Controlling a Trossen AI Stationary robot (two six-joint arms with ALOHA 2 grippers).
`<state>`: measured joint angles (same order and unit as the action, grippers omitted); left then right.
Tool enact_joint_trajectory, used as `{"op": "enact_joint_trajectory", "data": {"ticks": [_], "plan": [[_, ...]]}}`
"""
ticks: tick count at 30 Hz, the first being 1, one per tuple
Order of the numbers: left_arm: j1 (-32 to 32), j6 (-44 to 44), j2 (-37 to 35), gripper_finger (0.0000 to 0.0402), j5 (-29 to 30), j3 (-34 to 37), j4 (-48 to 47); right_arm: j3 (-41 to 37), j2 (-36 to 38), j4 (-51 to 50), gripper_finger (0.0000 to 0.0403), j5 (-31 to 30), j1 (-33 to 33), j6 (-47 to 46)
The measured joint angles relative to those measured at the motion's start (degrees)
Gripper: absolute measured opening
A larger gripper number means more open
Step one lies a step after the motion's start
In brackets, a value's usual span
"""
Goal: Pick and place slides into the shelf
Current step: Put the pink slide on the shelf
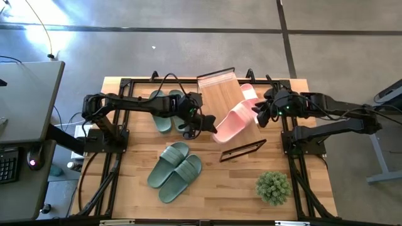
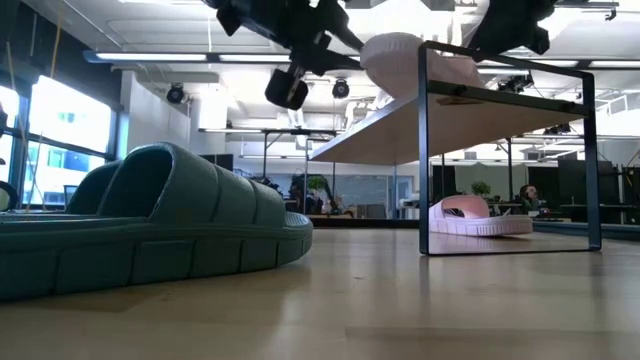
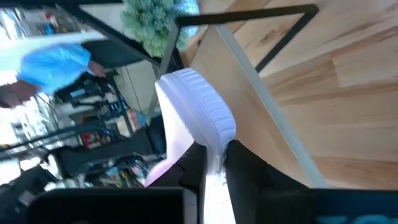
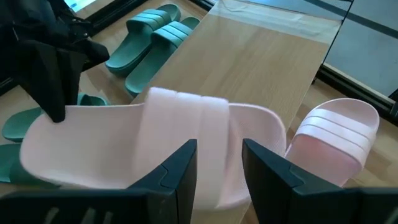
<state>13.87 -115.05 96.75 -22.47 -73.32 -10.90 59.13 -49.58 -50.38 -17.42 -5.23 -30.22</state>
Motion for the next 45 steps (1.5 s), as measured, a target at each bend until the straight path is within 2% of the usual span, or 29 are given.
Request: {"op": "enact_joint_trajectory", "data": {"ticks": [10,18,29,45], "plan": [[0.0,1.5,0.0,0.0094,0.8,0.0,0.6,0.0,0.1,0.0,0.0119,0.0,0.0,-0.9],[0.0,1.5,0.0,0.0125,4.1,0.0,0.6,0.0,0.1,0.0,0.0119,-0.1,0.0,-0.9],[0.0,3.8,-0.1,0.0202,4.7,0.0,0.8,0.0,0.1,0.0,0.0119,-0.1,0.0,-0.9],[0.0,17.9,-0.1,0.0289,13.9,0.0,0.5,0.0,0.1,0.0,0.0119,-0.2,0.0,-0.9]]}}
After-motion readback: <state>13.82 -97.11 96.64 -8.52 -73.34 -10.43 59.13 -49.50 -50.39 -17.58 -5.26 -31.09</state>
